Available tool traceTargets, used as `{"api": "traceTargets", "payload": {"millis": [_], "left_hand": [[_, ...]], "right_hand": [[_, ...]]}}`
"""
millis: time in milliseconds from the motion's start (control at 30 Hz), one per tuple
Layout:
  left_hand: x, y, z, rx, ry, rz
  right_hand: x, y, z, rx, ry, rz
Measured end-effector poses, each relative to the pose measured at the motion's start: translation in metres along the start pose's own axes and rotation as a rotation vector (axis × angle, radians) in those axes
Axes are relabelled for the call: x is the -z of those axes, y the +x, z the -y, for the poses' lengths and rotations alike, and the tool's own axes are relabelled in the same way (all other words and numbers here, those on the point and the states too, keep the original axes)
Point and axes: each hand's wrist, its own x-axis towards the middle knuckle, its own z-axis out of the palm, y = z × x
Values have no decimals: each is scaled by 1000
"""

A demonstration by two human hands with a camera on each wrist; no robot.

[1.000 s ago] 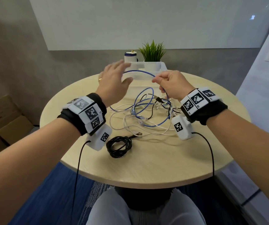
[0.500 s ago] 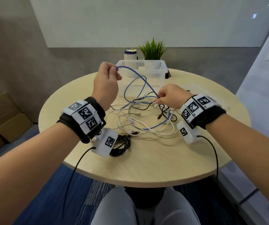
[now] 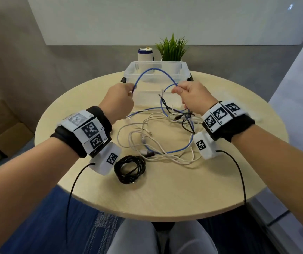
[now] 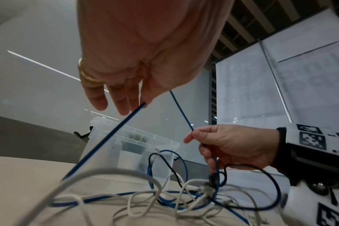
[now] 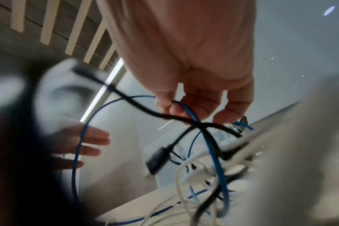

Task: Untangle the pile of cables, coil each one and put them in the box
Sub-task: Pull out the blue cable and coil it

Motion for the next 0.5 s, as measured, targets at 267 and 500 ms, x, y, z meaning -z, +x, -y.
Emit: {"api": "traceTargets", "payload": {"millis": [267,500], "left_hand": [[8,48,-18,-63,105,108],[15,84,-47,-247,732,601]], "right_hand": [[-2,25,1,-106,12,62],[-11,40,19,-144,-33,208]]}}
